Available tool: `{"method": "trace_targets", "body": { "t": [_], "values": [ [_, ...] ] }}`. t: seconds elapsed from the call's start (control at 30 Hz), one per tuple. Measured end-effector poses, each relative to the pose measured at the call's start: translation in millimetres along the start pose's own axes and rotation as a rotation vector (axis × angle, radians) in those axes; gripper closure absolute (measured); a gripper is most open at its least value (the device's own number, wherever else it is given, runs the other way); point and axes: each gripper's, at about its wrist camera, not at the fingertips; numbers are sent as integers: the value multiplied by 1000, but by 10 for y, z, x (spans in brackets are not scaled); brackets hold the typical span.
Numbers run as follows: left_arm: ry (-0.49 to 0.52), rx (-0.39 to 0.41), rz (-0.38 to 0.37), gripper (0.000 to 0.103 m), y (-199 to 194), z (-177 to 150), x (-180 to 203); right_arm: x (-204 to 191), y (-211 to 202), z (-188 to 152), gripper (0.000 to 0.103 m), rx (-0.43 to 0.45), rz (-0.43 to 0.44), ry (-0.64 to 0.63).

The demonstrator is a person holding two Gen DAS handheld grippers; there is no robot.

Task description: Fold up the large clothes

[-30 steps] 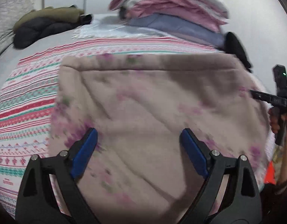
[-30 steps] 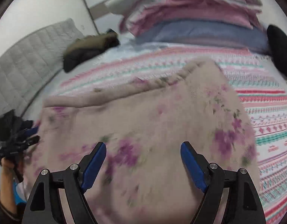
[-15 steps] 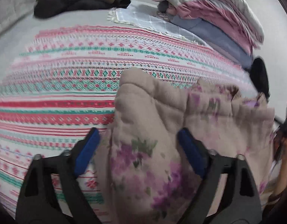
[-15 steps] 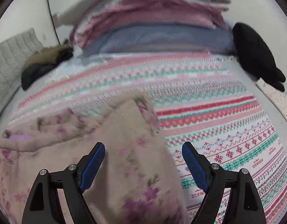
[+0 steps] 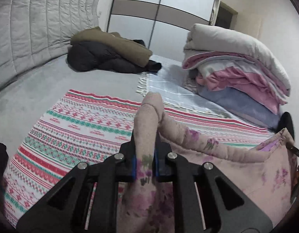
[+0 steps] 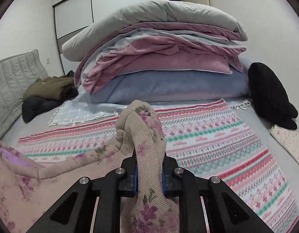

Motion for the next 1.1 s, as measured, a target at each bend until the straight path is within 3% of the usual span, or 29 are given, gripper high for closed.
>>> {"method": "trace_targets", "body": {
  "t": [0.07,0.23,0.33,0.4,0.47,0.53,0.63,0.7,0.9,1.03,1.1],
  "values": [
    [20,-71,44,88,347,-102,19,49,286,15,86,-47,-11,19],
    [99,-353,91,86,1078,-612,86,325,1070,-451,84,-311,-70,90],
    [83,-378,64,80,1028,-579,14,332,1063,-576,77,-333,-82,89],
    [99,-378,55,73,910,-524,-26,276,895,-481,71,-318,-77,65],
    [124,-355,37,59,709,-491,-99,239,698,-416,62,-303,-70,49],
    [127,-335,-4,33,449,-525,-188,204,370,-377,36,-259,-30,66],
    [125,-325,-63,28,84,-599,-278,189,-133,-414,28,-173,37,108],
    [112,-323,-90,25,-173,-714,-372,240,-411,-509,27,-162,43,134],
    [-32,-364,-214,24,-730,-1195,-765,407,-1316,-1126,23,-114,39,277],
    [-88,-426,-252,24,-819,-1520,-917,610,-1534,-1539,23,-129,52,397],
    [-117,-463,-334,24,-786,-1626,-903,697,-1526,-1650,23,-132,83,443]
  ]
}}
Point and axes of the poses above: each gripper's, at about its wrist camera, not at the fingertips, and y roughly the way its jaws point, x to its right, z to its top, and after that the axes turned 13 degrees about z, right-handed
